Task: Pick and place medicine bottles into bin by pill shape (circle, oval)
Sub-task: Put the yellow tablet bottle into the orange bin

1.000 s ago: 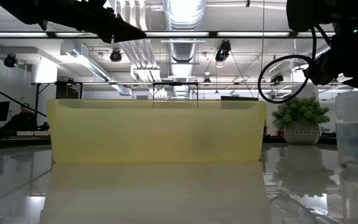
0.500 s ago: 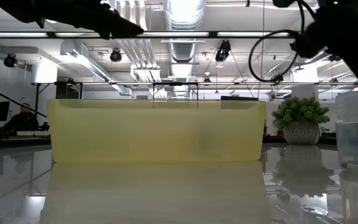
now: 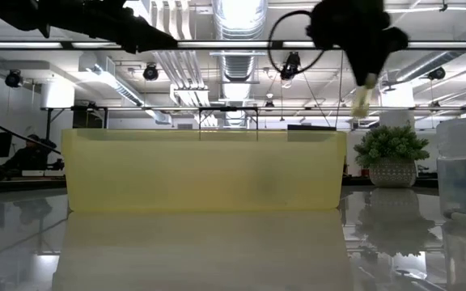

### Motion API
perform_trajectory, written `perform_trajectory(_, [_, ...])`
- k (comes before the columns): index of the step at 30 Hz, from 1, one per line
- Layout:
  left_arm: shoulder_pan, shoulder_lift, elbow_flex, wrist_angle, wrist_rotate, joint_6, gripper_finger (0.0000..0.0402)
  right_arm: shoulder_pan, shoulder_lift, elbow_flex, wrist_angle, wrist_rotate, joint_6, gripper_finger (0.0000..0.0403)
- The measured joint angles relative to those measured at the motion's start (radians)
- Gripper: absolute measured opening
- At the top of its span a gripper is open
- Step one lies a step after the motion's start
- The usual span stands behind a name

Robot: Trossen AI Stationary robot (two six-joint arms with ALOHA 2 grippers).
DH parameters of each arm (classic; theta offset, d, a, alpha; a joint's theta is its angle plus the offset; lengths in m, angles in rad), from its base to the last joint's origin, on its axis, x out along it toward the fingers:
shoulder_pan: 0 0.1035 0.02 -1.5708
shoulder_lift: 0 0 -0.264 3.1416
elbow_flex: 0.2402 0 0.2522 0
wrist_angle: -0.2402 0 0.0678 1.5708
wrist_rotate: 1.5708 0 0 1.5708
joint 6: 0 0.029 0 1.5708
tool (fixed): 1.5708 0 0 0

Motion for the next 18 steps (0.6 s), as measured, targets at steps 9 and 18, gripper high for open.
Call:
perform_trajectory(9, [0.0,-0.002,0.0,0.0,-0.025,0.001,0.0171,-0.095,0.239,0.259,0.001,0.032,-0.385,0.0112])
perform_trajectory(18, [0.0,-0.003,0.0,0.0,-0.027,0.001,0.0171,-0.139,0.408,0.52,0.005,0.173,-0.667,0.0112])
